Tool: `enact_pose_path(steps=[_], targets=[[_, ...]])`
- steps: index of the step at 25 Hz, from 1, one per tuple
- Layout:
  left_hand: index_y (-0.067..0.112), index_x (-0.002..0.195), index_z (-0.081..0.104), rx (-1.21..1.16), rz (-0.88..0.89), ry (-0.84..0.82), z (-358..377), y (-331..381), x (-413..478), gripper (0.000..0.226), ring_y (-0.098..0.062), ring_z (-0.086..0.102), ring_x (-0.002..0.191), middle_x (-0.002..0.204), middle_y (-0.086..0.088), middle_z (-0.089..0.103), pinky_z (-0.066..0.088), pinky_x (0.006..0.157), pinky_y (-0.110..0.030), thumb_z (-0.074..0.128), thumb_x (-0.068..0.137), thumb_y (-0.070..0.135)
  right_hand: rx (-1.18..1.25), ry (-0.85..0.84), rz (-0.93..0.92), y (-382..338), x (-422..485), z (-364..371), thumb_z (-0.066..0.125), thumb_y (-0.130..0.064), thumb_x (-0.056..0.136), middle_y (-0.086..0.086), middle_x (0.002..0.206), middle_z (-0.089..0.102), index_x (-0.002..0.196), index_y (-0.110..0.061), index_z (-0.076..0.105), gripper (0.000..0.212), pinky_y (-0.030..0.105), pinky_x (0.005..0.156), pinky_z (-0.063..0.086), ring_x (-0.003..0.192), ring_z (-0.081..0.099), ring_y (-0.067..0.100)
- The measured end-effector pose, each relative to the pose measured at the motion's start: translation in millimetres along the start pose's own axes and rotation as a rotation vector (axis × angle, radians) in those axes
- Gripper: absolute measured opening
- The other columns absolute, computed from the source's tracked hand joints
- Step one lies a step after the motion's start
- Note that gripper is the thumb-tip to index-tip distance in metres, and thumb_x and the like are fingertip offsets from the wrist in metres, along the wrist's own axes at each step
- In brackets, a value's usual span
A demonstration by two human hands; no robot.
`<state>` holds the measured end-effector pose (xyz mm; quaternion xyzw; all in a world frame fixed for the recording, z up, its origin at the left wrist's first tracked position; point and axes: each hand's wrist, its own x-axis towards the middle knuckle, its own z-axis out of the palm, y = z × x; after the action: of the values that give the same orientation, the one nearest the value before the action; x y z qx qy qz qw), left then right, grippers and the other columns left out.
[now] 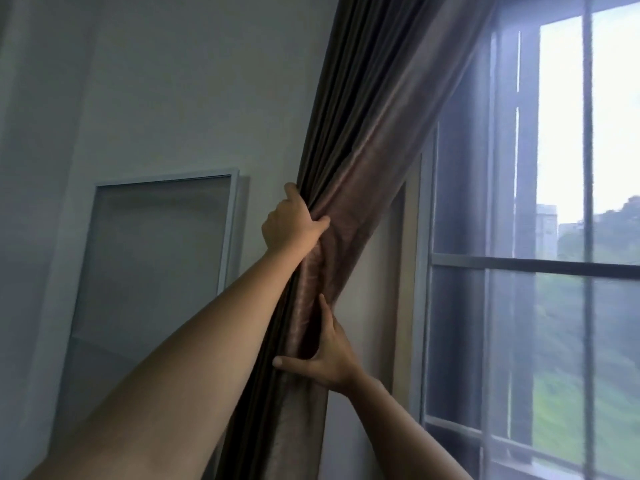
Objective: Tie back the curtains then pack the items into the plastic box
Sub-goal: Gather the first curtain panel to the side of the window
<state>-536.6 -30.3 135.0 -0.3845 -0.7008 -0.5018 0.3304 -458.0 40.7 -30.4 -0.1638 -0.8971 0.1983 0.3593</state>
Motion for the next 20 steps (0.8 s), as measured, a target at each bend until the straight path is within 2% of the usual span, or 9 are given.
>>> enact_pose_path(steps=[1,3,5,7,10,13,15,20], targets=[[0.010,0.138,0.023,-0.002,0.000,-0.007,1,8,-8,0.086,-0.036,0.057,0.107,0.126,-0.017,0.053,0.049,0.072,-0.042,0.070,0.076,0.047,-0.003,-0.019,0.012,6,-12,-8,0.066,-0.084,0.043,-0.001,0.160,0.005,0.146,-0.034,-0.015,0.141,0.039,0.117,0.023,0.145,0.013,0.019],[0.014,0.148,0.001,0.033,0.017,0.006,3,29,-25,0.109,-0.037,0.038,0.128,0.148,-0.020,0.029,0.044,0.092,-0.049,0.074,0.073,0.045,-0.002,-0.060,0.047,16,-36,-27,0.067,-0.084,0.043,0.000,0.160,0.001,0.146,-0.036,-0.016,0.140,0.039,0.118,0.020,0.146,0.009,0.019],[0.018,0.149,-0.010,0.083,0.046,0.019,4,52,-41,0.120,-0.039,0.020,0.140,0.156,-0.020,0.007,0.034,0.105,-0.053,0.078,0.071,0.041,-0.003,-0.089,0.079,24,-58,-47,0.067,-0.084,0.043,0.000,0.160,0.002,0.146,-0.034,-0.016,0.141,0.038,0.118,0.019,0.146,0.009,0.018],[0.019,0.148,-0.014,0.103,0.058,0.007,4,80,-60,0.125,-0.040,0.009,0.143,0.157,-0.020,-0.003,0.026,0.109,-0.057,0.080,0.069,0.037,-0.020,-0.108,0.103,30,-86,-74,0.066,-0.084,0.044,-0.001,0.160,0.004,0.147,-0.031,-0.013,0.141,0.038,0.119,0.020,0.146,0.009,0.017],[0.017,0.148,-0.015,0.138,0.060,0.012,3,123,-97,0.127,-0.041,0.002,0.144,0.156,-0.022,-0.008,0.020,0.112,-0.057,0.081,0.068,0.037,-0.040,-0.133,0.121,42,-139,-119,0.065,-0.083,0.048,-0.002,0.160,0.006,0.149,-0.025,-0.010,0.138,0.039,0.119,0.020,0.146,0.009,0.017],[0.013,0.149,-0.009,0.126,0.132,0.078,3,169,-141,0.118,-0.041,-0.001,0.144,0.156,-0.024,-0.006,0.016,0.115,-0.053,0.078,0.072,0.038,-0.043,-0.092,0.150,59,-194,-166,0.063,-0.082,0.051,-0.004,0.160,0.009,0.150,-0.025,-0.007,0.133,0.040,0.118,0.021,0.146,0.012,0.018],[0.011,0.149,-0.005,0.105,0.234,0.100,7,209,-171,0.112,-0.040,-0.001,0.144,0.157,-0.023,-0.005,0.013,0.115,-0.050,0.074,0.075,0.038,-0.074,-0.040,0.184,73,-229,-198,0.059,-0.084,0.053,-0.004,0.160,0.005,0.149,-0.027,-0.008,0.130,0.041,0.118,0.019,0.147,0.009,0.019],[0.009,0.150,-0.001,-0.128,0.393,0.005,27,329,-240,0.097,-0.034,-0.003,0.146,0.158,-0.017,-0.005,0.008,0.117,-0.043,0.066,0.084,0.033,-0.192,0.161,0.294,105,-321,-290,0.051,-0.087,0.056,-0.003,0.161,0.003,0.150,-0.029,-0.001,0.123,0.040,0.119,0.015,0.147,0.004,0.016]])
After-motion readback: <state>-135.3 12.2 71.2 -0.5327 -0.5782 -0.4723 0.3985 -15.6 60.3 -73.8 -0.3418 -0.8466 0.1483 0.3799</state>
